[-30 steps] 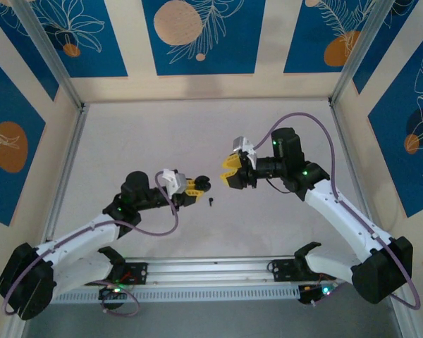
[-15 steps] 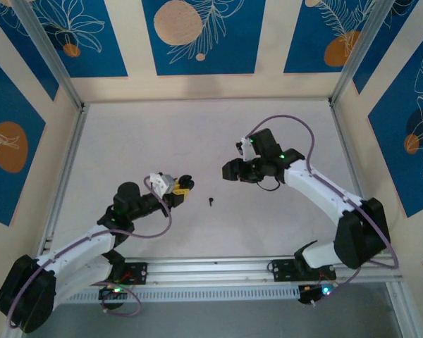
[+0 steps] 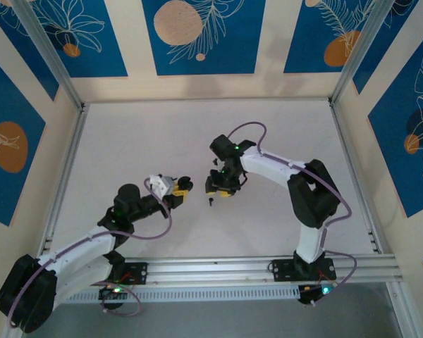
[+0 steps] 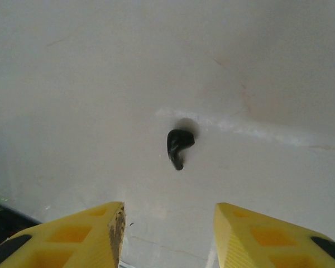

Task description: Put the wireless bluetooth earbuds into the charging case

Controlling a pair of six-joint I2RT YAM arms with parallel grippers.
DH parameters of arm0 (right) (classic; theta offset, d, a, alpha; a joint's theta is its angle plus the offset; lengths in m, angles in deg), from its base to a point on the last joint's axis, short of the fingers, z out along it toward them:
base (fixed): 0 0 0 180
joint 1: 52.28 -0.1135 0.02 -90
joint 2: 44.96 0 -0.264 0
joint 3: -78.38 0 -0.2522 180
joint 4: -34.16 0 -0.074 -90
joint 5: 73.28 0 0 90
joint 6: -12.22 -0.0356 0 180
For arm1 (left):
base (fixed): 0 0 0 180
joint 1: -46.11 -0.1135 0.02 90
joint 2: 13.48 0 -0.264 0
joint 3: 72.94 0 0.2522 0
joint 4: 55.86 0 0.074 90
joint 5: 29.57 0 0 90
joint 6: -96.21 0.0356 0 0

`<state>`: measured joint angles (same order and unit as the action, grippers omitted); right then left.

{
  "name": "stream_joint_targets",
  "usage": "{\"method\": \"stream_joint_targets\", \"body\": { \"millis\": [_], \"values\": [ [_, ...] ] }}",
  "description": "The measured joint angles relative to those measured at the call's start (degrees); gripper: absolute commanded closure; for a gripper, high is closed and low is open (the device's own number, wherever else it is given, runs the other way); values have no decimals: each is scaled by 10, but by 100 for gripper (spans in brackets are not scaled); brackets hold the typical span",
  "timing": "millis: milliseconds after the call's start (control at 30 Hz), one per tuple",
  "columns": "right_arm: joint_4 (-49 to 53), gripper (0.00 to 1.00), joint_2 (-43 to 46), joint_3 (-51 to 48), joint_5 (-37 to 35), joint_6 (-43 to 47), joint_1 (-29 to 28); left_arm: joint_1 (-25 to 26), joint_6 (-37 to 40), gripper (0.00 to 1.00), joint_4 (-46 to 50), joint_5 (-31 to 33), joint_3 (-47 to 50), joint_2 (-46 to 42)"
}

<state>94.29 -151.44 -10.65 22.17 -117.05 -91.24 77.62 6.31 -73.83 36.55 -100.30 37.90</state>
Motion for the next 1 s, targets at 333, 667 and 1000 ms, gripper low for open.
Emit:
{"method": "stream_joint_targets", "body": {
  "millis": [333, 667, 1000],
  "values": [
    [18, 56, -71, 37, -13, 3, -11, 0, 0, 85, 13, 0, 0, -16],
    [19, 63, -104, 58, -12, 14, -12, 0, 0, 85, 13, 0, 0, -16],
    [21, 69, -112, 63, -10, 16, -16, 0, 0, 85, 26, 0, 0, -16]
  ]
}}
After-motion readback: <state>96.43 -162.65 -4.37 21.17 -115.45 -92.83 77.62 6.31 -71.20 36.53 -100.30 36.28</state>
